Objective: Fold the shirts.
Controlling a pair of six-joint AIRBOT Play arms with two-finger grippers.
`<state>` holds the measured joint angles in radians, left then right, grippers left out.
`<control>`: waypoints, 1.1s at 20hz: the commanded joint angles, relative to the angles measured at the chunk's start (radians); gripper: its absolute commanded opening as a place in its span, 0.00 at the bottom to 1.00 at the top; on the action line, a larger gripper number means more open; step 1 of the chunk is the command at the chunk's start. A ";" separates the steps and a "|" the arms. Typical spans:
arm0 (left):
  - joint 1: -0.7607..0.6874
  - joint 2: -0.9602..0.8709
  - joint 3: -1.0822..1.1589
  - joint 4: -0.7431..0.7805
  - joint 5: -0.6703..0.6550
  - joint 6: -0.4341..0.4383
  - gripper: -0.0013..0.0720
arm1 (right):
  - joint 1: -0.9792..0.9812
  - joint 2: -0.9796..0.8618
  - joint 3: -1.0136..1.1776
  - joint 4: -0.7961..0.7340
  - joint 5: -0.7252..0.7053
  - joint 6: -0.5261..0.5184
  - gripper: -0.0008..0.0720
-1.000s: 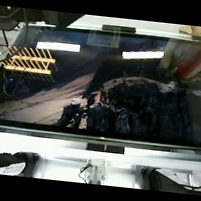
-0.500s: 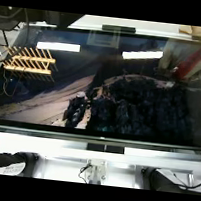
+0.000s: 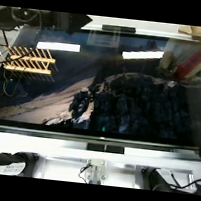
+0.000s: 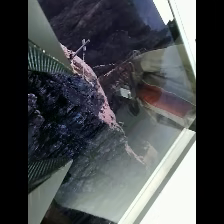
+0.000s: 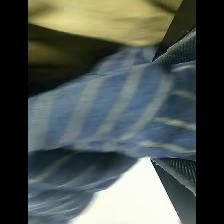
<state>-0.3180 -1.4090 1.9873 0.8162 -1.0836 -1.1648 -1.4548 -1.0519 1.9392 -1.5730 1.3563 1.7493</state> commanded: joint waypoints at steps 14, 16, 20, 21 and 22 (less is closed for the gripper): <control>0.000 -0.054 -0.133 0.904 -0.625 -0.477 0.84 | 0.709 0.163 -0.510 0.179 0.338 -0.050 0.94; -0.017 -0.032 -0.321 0.901 -0.588 -0.501 0.84 | 1.016 0.143 -0.606 0.066 0.262 0.002 0.94; -0.058 0.053 -0.586 0.895 -0.451 -0.652 0.85 | 1.326 -0.041 -0.629 0.083 0.171 0.005 0.94; -0.058 0.068 -0.596 0.890 -0.432 -0.654 0.85 | 1.345 -0.087 -0.629 0.118 0.172 -0.022 0.94; -0.058 0.080 -0.595 0.889 -0.413 -0.654 0.85 | 1.356 -0.124 -0.629 0.155 0.176 -0.060 0.94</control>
<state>-0.3645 -1.3701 1.4826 1.6863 -1.5539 -1.7523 -0.2367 -1.0756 1.3342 -1.4612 1.5700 1.7317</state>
